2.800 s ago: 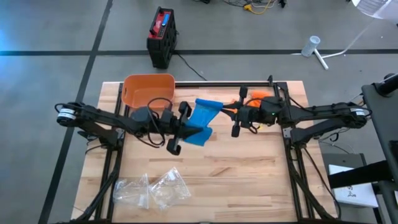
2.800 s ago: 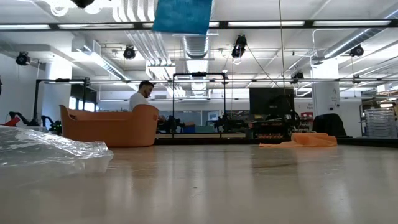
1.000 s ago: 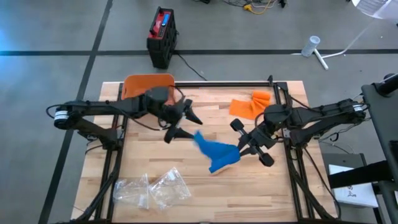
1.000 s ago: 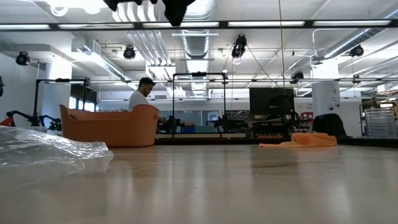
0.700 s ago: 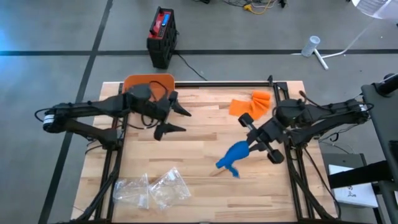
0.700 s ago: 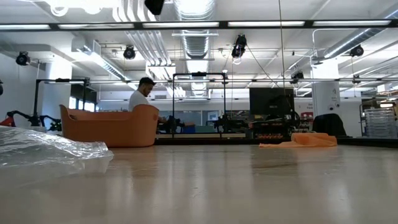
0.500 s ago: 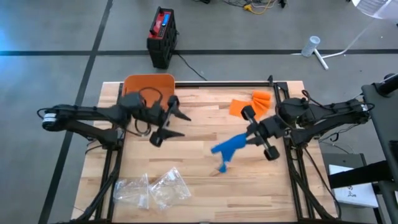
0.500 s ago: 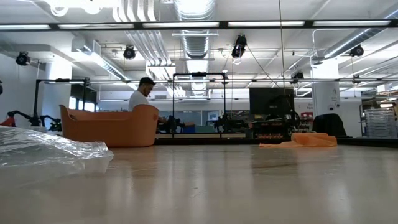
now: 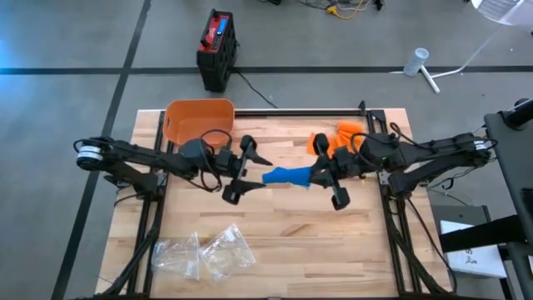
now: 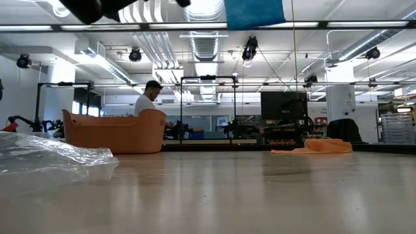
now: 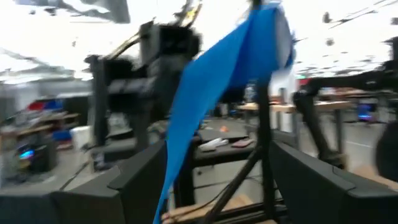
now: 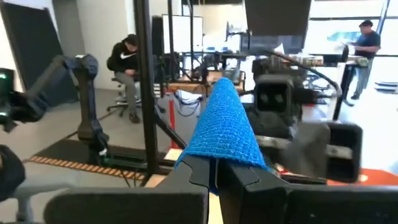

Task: Roll bandage
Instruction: Roll the blue bandage

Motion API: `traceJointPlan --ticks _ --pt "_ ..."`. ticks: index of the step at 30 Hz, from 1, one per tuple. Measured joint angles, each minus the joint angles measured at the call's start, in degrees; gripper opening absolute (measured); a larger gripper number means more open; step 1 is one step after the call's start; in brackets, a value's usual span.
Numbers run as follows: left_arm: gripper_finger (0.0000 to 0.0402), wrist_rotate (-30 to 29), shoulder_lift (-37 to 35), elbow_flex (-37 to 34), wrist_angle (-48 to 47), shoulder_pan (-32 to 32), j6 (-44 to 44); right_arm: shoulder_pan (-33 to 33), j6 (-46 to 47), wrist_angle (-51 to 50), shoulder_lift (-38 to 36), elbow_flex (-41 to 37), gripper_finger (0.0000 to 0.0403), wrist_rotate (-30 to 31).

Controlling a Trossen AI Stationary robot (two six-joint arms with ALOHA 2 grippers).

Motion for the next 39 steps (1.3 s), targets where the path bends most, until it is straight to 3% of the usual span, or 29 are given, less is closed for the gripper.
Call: traceJointPlan --ticks 6,14,19,24,30,33,37,39 --pt "0.0277 0.93 0.13 2.99 -5.28 -0.13 1.9 -1.26 -1.28 0.83 0.0 0.0 0.0003 0.45" --pt "0.0273 0.15 5.13 5.91 -1.51 -0.29 2.14 -1.59 -2.28 0.85 0.44 0.0 0.0003 0.46" --pt "0.0254 -4.06 9.97 10.34 -1.9 -0.27 3.01 -1.59 -2.49 1.19 0.72 0.0 0.0003 0.45" --pt "0.0193 -10.68 12.95 14.08 -3.82 -0.13 5.31 -1.59 -2.25 1.28 0.72 -0.02 0.0003 -0.02" --pt "0.002 -13.64 13.68 16.76 -7.88 -0.13 9.26 -1.57 -2.23 1.15 0.72 -0.02 0.0003 -4.3" --pt "0.0014 -18.58 12.28 18.51 -10.92 -0.18 15.22 -1.54 -1.92 0.46 0.72 -0.02 0.0003 -7.4" --pt "0.0003 -25.88 8.88 23.6 -22.72 -0.16 25.47 -1.54 -0.24 -2.26 0.09 -0.02 0.0003 -9.11" --pt "0.0001 -26.83 7.42 27.04 -28.4 -0.16 29.29 -1.54 -0.09 -4.43 -0.23 -0.02 0.0003 -9.06"
